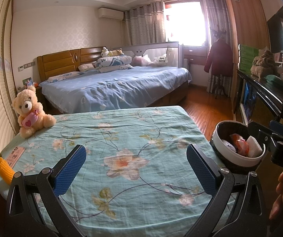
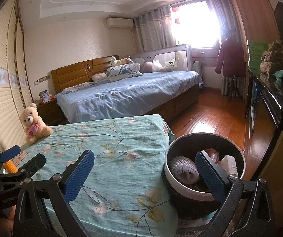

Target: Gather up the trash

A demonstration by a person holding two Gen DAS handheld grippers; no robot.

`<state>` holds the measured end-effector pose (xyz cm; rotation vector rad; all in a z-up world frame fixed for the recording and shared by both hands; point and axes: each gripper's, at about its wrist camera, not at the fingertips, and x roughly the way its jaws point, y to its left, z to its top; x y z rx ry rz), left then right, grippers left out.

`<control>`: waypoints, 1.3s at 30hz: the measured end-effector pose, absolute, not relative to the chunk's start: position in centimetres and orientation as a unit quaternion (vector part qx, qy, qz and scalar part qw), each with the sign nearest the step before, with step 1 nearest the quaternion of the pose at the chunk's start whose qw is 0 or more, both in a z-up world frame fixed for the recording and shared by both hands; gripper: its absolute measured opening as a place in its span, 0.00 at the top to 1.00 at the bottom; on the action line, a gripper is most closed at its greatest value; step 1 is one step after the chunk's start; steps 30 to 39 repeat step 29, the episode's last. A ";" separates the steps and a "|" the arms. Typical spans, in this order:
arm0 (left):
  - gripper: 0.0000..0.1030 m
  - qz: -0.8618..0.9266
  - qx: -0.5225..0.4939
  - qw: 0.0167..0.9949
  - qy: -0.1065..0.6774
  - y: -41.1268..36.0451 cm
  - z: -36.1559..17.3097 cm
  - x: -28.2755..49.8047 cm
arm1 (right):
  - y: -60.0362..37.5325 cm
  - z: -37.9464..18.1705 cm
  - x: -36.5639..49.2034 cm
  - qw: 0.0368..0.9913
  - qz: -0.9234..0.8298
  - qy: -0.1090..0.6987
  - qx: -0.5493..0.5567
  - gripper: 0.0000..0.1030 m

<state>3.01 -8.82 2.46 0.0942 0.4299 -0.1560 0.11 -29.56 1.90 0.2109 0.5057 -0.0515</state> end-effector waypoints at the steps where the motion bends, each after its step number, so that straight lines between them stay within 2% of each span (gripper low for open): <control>1: 0.00 -0.077 0.047 0.973 0.213 -8.8 2.5 3.0 | -29.6 1.9 0.1 0.962 -0.025 0.250 0.104 0.00; 39: 0.00 -0.079 0.046 0.972 0.217 -9.0 2.2 2.9 | -29.3 1.1 0.6 0.958 -0.022 0.265 0.107 0.00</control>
